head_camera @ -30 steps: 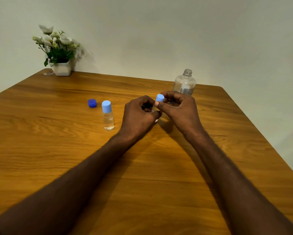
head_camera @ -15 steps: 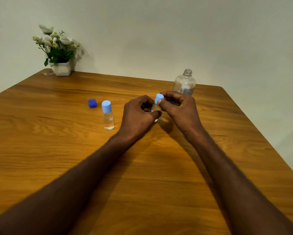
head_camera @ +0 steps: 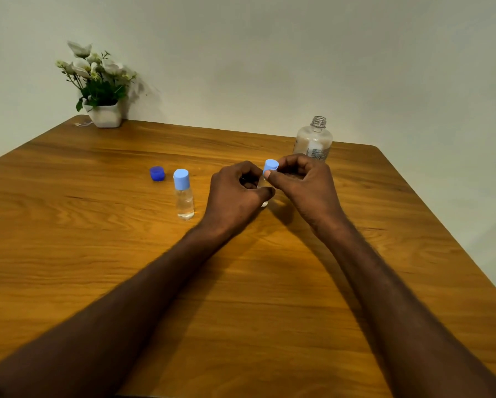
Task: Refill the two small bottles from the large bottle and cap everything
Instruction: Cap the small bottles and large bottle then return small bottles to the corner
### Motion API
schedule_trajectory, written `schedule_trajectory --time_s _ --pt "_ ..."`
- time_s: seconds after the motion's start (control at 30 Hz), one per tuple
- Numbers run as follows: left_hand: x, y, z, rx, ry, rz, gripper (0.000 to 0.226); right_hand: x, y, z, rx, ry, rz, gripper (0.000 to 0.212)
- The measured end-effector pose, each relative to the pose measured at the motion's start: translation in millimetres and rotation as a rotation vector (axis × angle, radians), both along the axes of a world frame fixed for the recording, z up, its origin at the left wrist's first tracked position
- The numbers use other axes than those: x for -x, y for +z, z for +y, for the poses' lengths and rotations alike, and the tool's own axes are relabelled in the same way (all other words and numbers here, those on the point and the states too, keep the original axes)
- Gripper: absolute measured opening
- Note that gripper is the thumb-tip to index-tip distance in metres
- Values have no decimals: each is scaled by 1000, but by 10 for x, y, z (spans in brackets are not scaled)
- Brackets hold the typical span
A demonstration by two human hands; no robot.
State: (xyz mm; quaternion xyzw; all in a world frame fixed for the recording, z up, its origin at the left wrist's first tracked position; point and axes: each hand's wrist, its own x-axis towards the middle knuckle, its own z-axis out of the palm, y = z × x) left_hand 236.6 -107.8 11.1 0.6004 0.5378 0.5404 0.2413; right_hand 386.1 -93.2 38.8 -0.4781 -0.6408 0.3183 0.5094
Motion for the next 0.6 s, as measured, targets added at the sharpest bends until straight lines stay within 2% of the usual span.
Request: schedule_trajectory --time_s 0.13,0.3,0.47,0.6 --pt "3 -19 8 -5 7 -11 19 -4 15 -11 23 41 57 40" --pt "3 -12 -8 -2 -14 -11 18 -7 -21 8 1 4 -5 23" --pt "21 -7 -3 -4 -11 -29 17 -15 30 -20 21 76 34 46" --pt "27 2 -13 -4 -13 -23 18 7 4 -7 -22 30 -39 32"
